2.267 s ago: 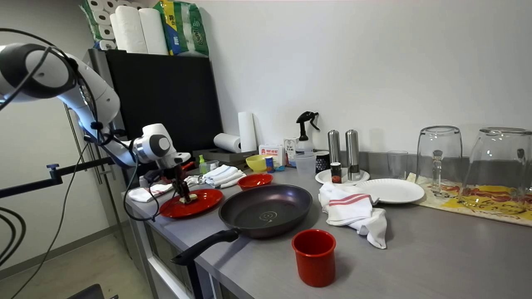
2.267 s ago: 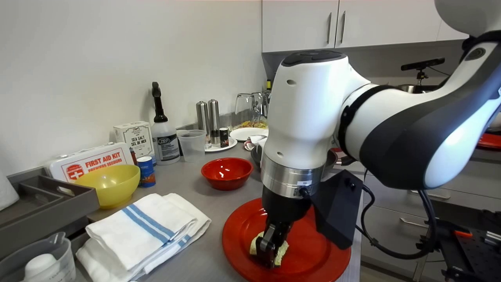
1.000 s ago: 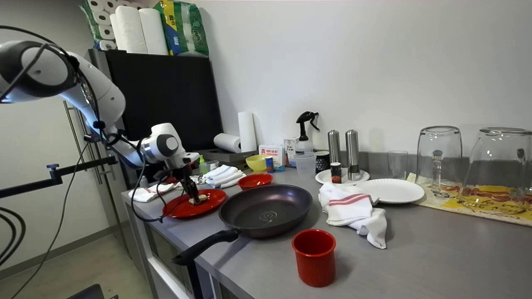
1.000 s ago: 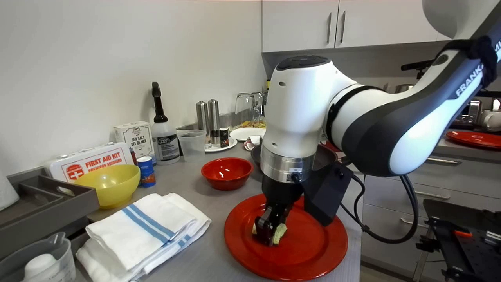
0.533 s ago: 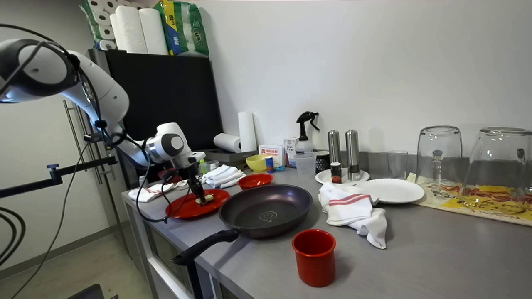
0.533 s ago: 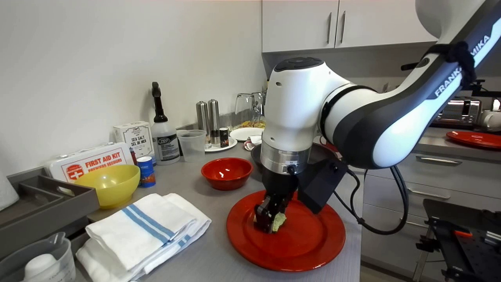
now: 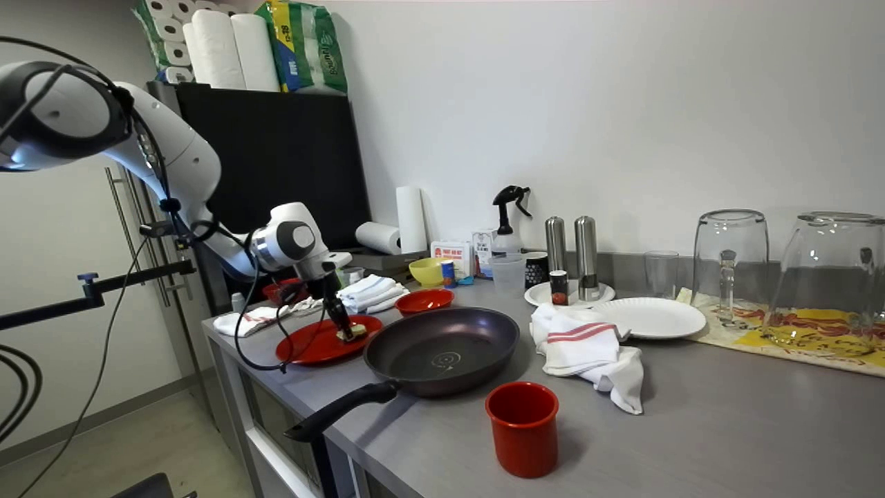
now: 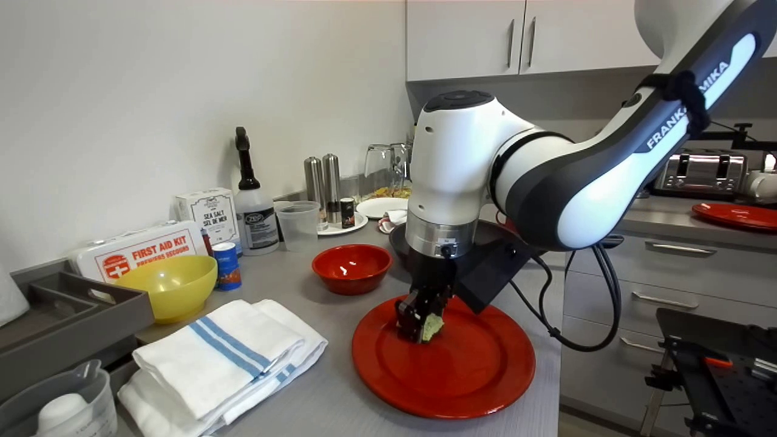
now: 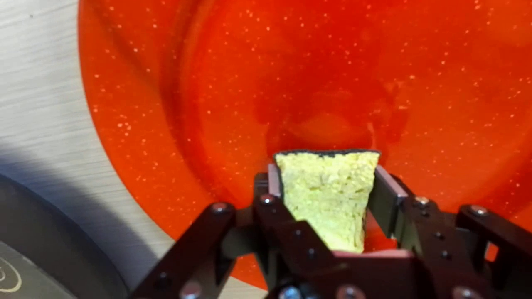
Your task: Pick up the sponge and clean the red plate
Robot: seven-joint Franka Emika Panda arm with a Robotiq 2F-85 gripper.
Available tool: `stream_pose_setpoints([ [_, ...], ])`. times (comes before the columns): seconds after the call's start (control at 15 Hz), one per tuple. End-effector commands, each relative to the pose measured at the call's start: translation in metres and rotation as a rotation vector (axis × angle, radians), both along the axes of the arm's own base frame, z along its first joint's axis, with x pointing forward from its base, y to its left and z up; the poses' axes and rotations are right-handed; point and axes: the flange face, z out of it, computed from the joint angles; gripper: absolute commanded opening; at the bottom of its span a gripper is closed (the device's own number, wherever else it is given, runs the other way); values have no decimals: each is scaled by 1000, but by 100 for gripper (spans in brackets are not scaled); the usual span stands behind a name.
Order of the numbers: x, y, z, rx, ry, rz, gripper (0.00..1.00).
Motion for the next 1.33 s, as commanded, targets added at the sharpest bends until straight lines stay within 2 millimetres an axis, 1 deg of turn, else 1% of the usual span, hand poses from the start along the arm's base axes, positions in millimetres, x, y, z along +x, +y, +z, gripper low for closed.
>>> stream_pose_setpoints([
  [0.0, -3, -13, 0, -19, 5, -43, 27],
  [0.27, -1, -21, 0, -13, 5, -71, 27],
  [0.47, -3, -18, 0, -8, 9, -72, 27],
  [0.6, -5, -10, 0, 0, 12, -60, 27],
  [0.73, -8, 3, 3, 10, 11, -38, 27],
  [1.07, -22, 44, 9, 34, 8, 36, 27],
  [1.27, -28, 59, 11, 41, 7, 63, 27],
])
